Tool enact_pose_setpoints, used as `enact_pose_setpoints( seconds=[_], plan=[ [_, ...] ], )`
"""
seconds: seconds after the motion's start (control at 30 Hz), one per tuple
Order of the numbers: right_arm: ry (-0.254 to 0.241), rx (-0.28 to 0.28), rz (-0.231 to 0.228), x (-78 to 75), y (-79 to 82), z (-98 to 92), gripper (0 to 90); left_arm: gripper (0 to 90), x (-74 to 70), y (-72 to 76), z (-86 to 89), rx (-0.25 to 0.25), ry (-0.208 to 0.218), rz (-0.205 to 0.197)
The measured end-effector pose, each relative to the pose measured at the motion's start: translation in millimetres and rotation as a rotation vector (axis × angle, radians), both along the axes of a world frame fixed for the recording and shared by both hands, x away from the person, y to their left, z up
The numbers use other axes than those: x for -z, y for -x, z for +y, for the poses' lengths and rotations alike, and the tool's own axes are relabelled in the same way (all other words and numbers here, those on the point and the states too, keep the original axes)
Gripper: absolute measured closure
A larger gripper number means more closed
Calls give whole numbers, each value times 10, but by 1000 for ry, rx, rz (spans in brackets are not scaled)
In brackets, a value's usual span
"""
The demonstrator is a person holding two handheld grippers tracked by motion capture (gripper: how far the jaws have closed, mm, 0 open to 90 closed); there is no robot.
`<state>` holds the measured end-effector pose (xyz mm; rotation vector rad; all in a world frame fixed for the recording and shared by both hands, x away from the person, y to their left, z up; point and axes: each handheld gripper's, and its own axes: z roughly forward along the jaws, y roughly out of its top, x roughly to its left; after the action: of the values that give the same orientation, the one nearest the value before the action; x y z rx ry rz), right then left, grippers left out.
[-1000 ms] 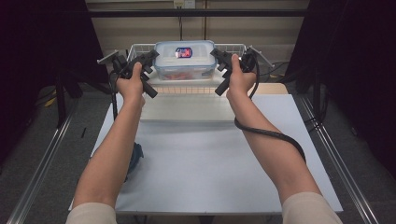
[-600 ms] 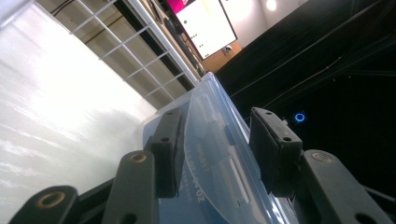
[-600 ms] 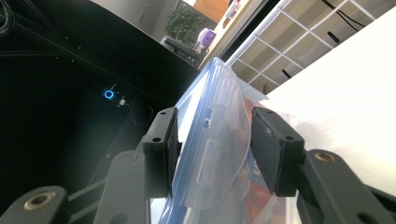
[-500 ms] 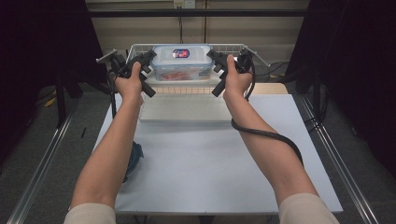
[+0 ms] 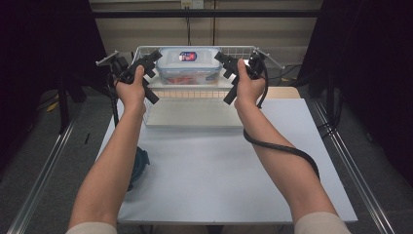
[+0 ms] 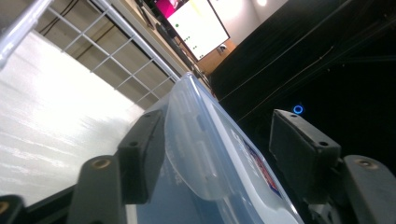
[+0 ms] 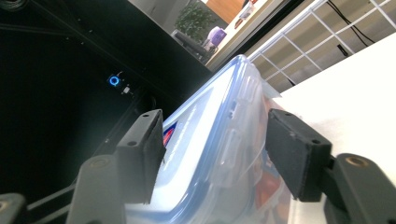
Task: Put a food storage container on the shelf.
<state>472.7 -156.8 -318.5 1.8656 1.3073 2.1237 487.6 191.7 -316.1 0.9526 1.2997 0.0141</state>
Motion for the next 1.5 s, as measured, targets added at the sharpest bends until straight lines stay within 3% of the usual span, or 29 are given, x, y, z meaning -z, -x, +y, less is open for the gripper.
enact_pose_setpoints(
  seconds=[0.27,0.4,0.5,0.67,0.8,0.97,1.2,1.5],
  plan=[
    [23,-15,-30,-18,202,-53,342,262,-33,216,-3,-1,-60,-14],
    [21,-25,-28,35,320,-97,332,199,-21,325,-23,33,-85,2],
    [15,-37,-26,98,421,-127,326,170,-1,374,-32,39,-79,5],
    [7,-63,-22,184,557,-156,314,137,42,512,-53,51,-142,-5],
    [19,-85,-23,249,660,-172,307,121,67,601,-36,63,-162,-9],
    [22,-110,-24,314,770,-183,287,99,128,702,-7,76,-163,-5],
    [15,-126,-21,404,880,-243,280,85,259,813,-21,91,-100,3],
    [31,-150,-13,571,1002,-362,245,56,357,926,-37,119,-122,11]
  ],
)
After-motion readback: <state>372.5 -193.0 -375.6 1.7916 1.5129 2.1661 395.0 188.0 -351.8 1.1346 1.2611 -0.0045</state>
